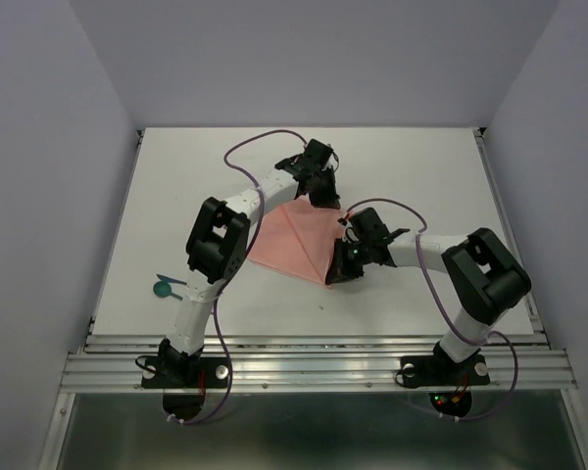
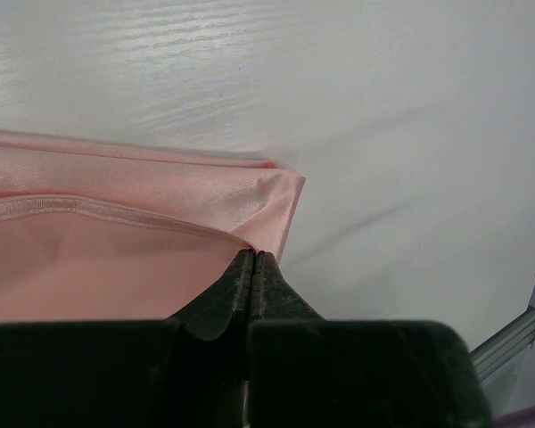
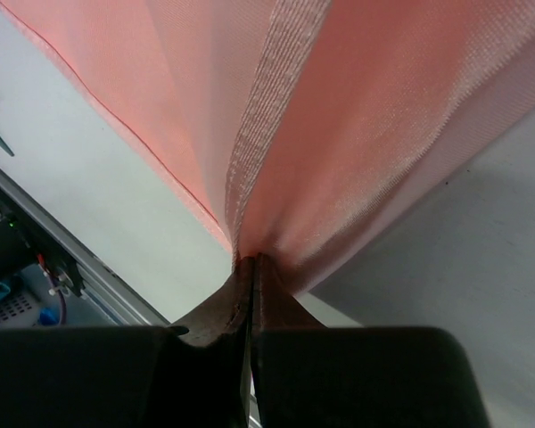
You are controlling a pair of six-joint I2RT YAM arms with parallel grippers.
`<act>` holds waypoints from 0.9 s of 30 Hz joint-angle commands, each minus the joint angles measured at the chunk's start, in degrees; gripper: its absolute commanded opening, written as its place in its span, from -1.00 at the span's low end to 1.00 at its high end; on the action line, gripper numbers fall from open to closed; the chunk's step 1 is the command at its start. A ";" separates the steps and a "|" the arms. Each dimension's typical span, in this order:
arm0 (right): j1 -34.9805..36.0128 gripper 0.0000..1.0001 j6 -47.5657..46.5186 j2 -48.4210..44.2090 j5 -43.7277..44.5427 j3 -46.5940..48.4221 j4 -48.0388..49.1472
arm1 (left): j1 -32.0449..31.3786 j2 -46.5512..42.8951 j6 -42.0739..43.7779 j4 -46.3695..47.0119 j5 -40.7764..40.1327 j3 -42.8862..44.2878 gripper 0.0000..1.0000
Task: Fold the napkin into a case and place the utensils inside
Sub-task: Fold the top corner of the square-folded napkin at the center of the board.
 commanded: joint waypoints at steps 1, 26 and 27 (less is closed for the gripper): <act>0.62 -0.99 -0.69 -1.64 5.19 -0.27 -0.82 | -0.18 -2.58 -0.14 1.49 0.10 -1.10 -1.00; 0.09 -0.50 17.41 -22.13 45.36 -4.05 -12.86 | -0.18 0.41 0.12 2.72 2.56 3.82 -1.00; 0.09 -0.50 17.93 -22.21 45.45 -4.22 -12.78 | -0.10 1.11 -0.05 2.81 2.91 4.43 -1.00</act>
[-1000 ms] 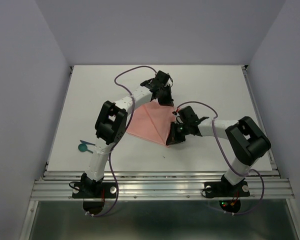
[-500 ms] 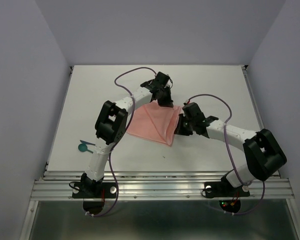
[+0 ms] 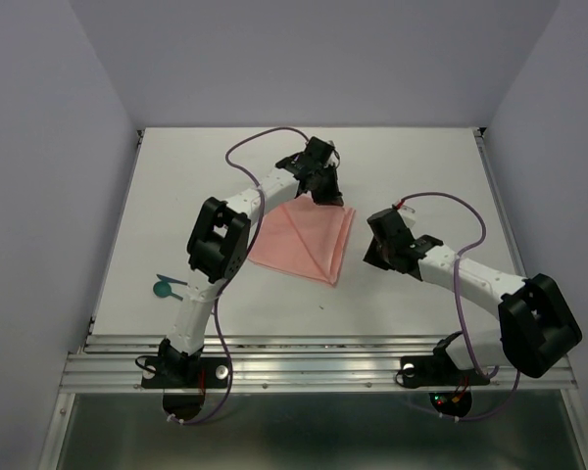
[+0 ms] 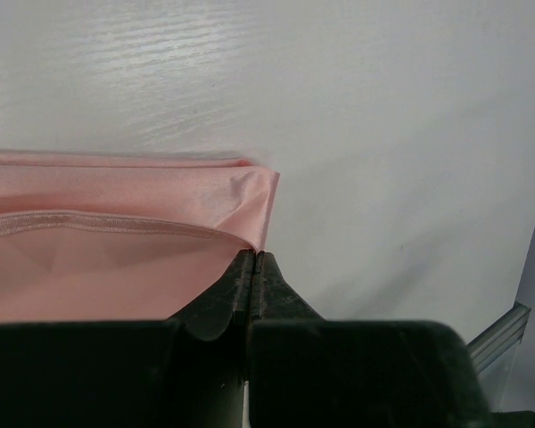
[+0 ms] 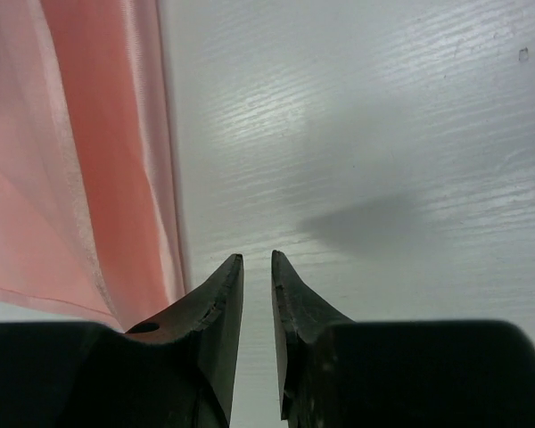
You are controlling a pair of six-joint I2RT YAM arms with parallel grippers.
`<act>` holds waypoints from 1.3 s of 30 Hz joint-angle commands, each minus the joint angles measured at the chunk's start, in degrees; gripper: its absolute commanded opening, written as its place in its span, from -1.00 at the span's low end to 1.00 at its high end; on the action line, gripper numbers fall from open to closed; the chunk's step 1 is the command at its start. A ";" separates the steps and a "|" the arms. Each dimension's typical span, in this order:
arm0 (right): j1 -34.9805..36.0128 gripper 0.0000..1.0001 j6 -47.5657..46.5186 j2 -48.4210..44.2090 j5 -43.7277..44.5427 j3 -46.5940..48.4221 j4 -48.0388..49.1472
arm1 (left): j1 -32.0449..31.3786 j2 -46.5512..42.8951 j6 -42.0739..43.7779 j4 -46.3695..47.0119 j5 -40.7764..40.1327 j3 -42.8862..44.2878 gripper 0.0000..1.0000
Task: Fold the napkin into a case and place the utensils inside
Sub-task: Fold the top corner of the square-folded napkin at the center of the board, then smooth out the upper triangle-folded napkin at the center of the board.
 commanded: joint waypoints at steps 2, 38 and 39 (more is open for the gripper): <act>-0.17 -0.50 3.45 -1.93 3.24 -0.86 -0.97 | -0.27 1.46 -0.10 1.43 2.68 4.46 -1.00; -1.22 -0.47 0.82 0.17 0.96 2.65 -1.59 | -0.80 1.03 3.77 -2.70 -1.19 13.34 -0.11; -1.22 -0.47 0.47 0.52 0.70 3.18 -1.15 | -0.62 0.68 3.77 -2.79 -1.27 13.25 -0.12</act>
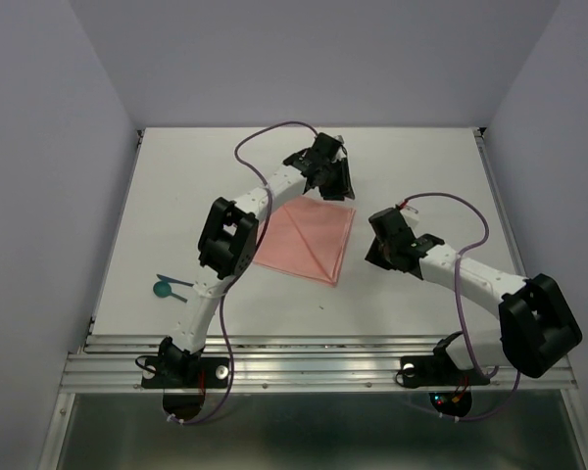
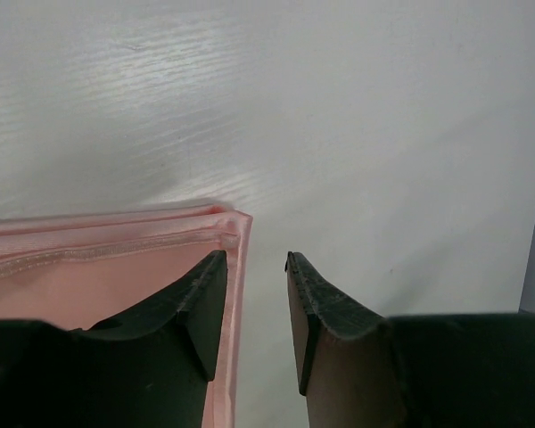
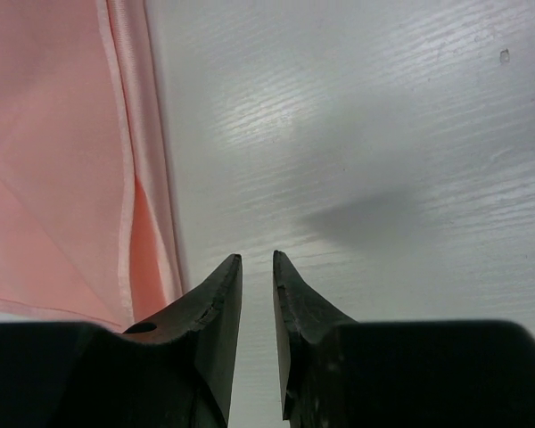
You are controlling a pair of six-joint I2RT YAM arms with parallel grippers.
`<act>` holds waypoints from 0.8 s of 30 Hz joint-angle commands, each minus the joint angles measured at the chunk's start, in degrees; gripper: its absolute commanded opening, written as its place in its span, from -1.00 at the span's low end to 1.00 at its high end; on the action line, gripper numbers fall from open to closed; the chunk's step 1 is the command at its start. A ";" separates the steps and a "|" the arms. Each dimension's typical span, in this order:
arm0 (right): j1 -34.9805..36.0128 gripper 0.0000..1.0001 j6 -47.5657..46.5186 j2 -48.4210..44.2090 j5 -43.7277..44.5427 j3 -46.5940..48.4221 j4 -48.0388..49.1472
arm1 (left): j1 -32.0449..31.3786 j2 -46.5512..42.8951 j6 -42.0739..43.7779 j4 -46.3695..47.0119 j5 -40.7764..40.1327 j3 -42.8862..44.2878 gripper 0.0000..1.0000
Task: Fold the napkin into a case and place the utensils inside
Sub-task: Smooth out the upper triangle-folded napkin at the center of the board.
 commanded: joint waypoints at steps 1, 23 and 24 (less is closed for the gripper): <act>-0.50 -0.47 -3.01 2.23 -1.18 5.04 0.82 | 0.21 -6.69 2.28 -1.28 -2.15 2.87 -0.13; -10.78 -0.83 -12.95 28.86 -17.19 30.26 7.32 | 13.66 -14.17 9.22 -1.54 -4.26 -14.88 -1.00; -10.78 -0.83 -13.04 29.48 -17.27 30.71 7.41 | 13.74 -13.64 9.57 -1.63 -4.35 -14.71 -1.00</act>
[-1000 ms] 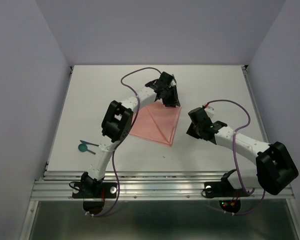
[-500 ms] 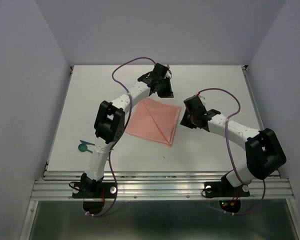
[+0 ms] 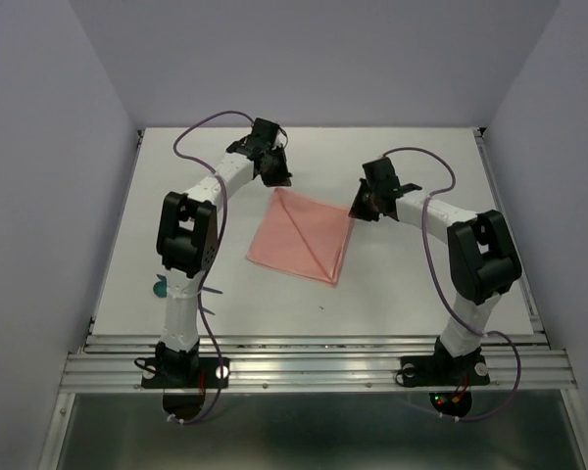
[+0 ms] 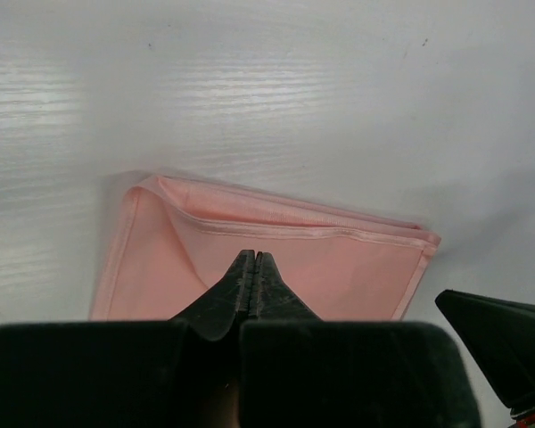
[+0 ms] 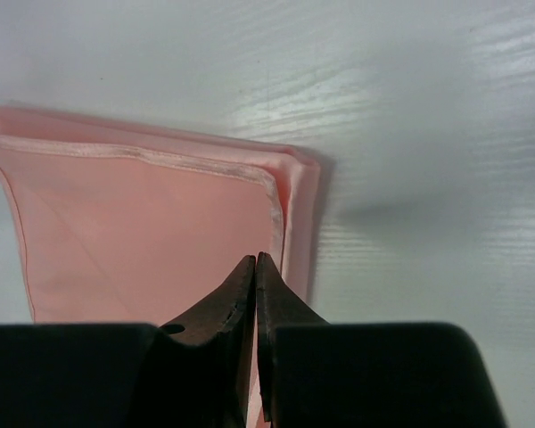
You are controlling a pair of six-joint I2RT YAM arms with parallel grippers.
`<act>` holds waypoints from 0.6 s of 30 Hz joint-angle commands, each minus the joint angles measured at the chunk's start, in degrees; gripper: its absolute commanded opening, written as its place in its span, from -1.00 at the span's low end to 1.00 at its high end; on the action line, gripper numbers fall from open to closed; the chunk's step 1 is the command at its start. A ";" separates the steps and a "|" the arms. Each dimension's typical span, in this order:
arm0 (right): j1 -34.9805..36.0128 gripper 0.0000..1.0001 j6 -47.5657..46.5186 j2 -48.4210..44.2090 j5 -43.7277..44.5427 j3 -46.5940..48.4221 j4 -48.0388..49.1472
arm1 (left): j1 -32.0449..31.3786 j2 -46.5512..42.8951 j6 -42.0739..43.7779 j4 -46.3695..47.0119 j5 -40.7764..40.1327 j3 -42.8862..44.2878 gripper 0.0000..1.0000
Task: Fold the napkin into a case and place the utensils inside
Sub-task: Smooth out the upper triangle-folded napkin at the center of the board.
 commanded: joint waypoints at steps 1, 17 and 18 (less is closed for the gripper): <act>-1.51 -0.83 -1.65 2.42 -3.28 4.42 2.06 | -1.21 -0.37 2.71 -0.19 -0.02 0.18 -1.00; -3.10 -0.86 -2.88 11.73 -2.42 9.25 2.32 | -0.33 3.59 4.12 -0.19 -2.30 1.76 -1.00; -3.10 -0.85 -3.06 12.27 -2.42 9.43 2.32 | -0.33 3.94 4.21 -0.28 -2.39 1.93 -1.00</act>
